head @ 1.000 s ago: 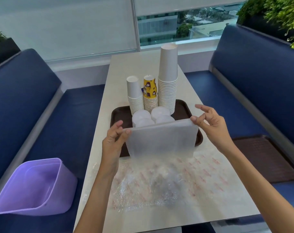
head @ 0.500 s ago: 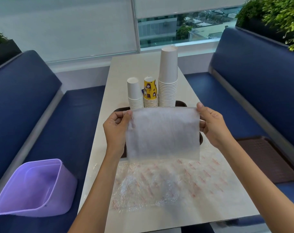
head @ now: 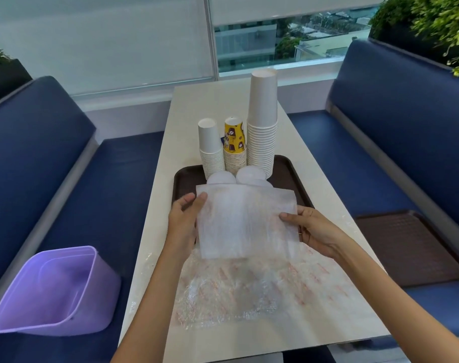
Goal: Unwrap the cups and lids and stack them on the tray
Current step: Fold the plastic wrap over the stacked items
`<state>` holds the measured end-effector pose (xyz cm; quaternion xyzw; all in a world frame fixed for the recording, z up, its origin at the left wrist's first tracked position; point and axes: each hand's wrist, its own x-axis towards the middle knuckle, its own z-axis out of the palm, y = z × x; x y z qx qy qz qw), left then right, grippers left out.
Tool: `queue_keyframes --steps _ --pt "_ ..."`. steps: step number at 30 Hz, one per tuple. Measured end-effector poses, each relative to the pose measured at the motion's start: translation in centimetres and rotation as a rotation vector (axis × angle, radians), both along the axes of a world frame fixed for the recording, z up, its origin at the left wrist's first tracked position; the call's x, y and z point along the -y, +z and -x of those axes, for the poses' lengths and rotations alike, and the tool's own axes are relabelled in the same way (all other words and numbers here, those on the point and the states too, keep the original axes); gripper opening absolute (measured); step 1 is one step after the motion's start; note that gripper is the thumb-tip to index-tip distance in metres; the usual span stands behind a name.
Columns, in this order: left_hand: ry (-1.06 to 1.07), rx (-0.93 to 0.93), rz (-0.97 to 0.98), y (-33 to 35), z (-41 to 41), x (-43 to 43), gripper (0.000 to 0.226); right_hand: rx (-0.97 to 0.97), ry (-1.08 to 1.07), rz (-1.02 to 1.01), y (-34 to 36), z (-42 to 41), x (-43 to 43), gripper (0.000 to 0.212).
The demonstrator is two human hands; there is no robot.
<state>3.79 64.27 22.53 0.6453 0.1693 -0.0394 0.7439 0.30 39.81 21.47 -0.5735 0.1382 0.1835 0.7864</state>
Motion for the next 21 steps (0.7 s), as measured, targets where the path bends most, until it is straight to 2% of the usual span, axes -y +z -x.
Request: queue_keyframes --steps 2,4,12,17,21 --pt "-0.189 -0.14 0.132 -1.1 0.7 -0.4 0.035 0.007 -0.004 0.005 -0.2 -0.1 0.1 0.019" --pt "-0.275 -0.177 0.17 -2.2 1.5 -0.6 0.034 0.004 0.002 0.008 -0.3 -0.1 0.1 0.019" --pt "-0.254 -0.083 0.088 -2.7 1.3 -1.0 0.017 0.016 0.049 0.039 -0.9 -0.1 1.5 0.023" --pt "-0.334 -0.11 0.062 -2.9 1.6 -1.4 0.019 0.029 0.083 0.068 -1.4 -0.1 2.3 0.022" --pt "-0.307 -0.094 0.084 -2.5 1.5 -1.8 0.02 0.074 0.115 0.161 -1.1 -0.1 2.7 0.021"
